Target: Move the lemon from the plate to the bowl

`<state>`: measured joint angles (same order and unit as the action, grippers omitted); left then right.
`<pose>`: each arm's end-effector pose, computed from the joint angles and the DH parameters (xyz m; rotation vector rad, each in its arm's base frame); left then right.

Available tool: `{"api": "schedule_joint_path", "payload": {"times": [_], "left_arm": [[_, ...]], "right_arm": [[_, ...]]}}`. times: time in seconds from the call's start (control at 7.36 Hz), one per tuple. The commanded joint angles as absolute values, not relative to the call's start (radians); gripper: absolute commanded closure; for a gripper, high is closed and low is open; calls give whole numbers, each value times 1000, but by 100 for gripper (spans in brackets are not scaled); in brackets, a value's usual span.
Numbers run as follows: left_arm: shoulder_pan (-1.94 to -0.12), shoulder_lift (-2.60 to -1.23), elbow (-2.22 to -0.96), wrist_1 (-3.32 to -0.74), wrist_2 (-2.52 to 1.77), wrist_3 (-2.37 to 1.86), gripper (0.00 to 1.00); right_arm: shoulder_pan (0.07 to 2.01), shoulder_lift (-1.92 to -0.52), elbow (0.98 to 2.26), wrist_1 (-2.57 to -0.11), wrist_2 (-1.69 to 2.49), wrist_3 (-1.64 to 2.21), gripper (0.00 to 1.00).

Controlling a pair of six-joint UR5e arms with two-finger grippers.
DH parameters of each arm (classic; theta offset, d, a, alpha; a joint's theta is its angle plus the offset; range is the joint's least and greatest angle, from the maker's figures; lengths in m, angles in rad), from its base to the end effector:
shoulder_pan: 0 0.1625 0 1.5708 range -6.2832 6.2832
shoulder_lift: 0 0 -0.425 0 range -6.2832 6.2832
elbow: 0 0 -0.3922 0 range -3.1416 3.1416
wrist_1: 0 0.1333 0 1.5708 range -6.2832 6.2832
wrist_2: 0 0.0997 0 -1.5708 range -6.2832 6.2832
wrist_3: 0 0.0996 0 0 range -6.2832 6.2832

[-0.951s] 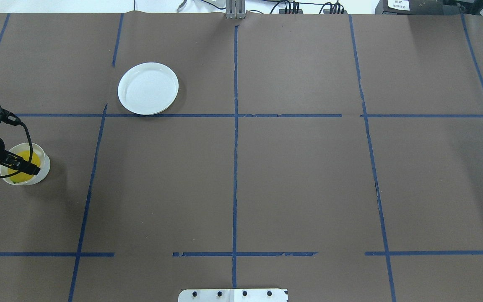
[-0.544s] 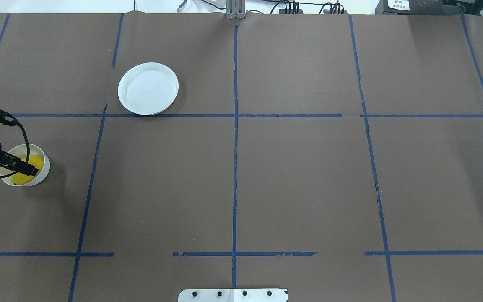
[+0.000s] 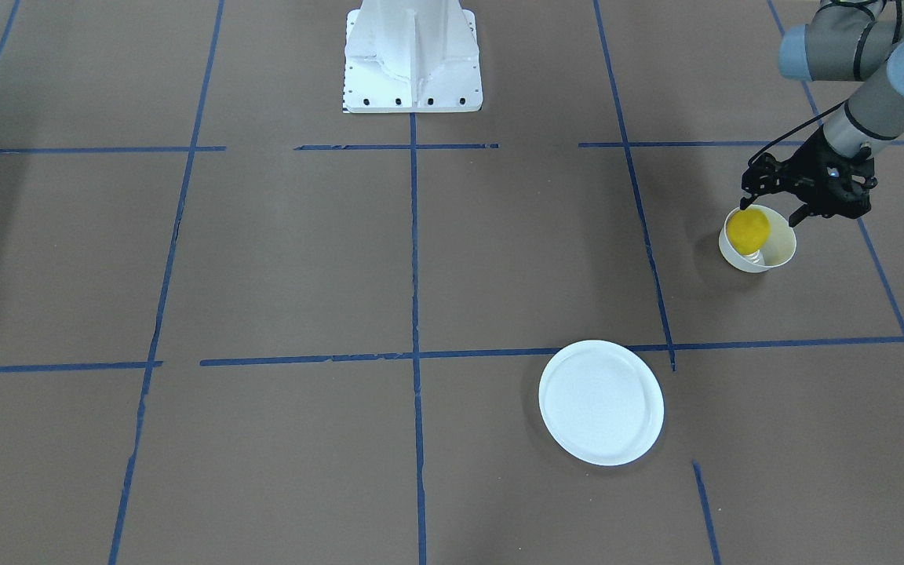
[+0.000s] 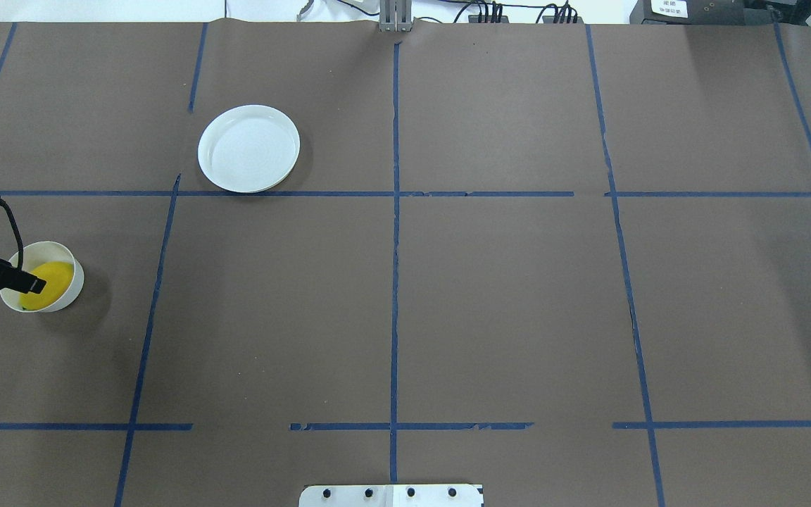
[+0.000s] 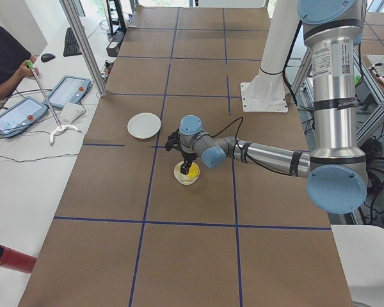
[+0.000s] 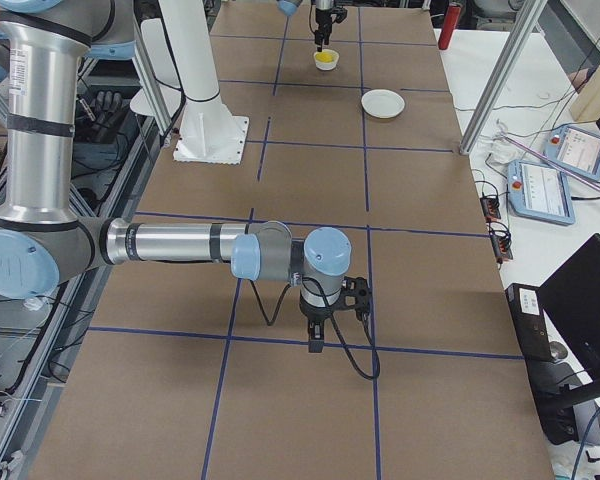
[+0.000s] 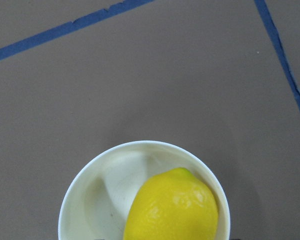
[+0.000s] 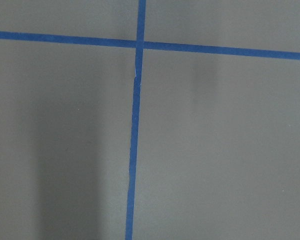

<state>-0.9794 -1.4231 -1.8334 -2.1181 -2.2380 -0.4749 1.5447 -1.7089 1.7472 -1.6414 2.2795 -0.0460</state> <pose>0.1935 -0.4167 0.5383 0.2228 0.8793 0.3292 0.0572 -0.4322 0.6472 -0.0239 -0.7090 -0.0576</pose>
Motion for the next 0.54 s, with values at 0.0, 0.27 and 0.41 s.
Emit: {"api": "schedule_joint_path", "payload": {"times": [0.0,0.27,0.41], "left_arm": [[-1148,-1369,-1867,-2115,-2334,-364,14],[-1386,-1367,-1862,-1917,-2329,-54,14],[-1487,-1387,-1849,-1779,-2324,98,14]], "right_arm": [[1545,-1709,1747,-1641,2279,-46,0],[1545,-1709,1747,-1641,2279,-46,0],[1545,-1709,1747,-1641,2279,-46,0]]}}
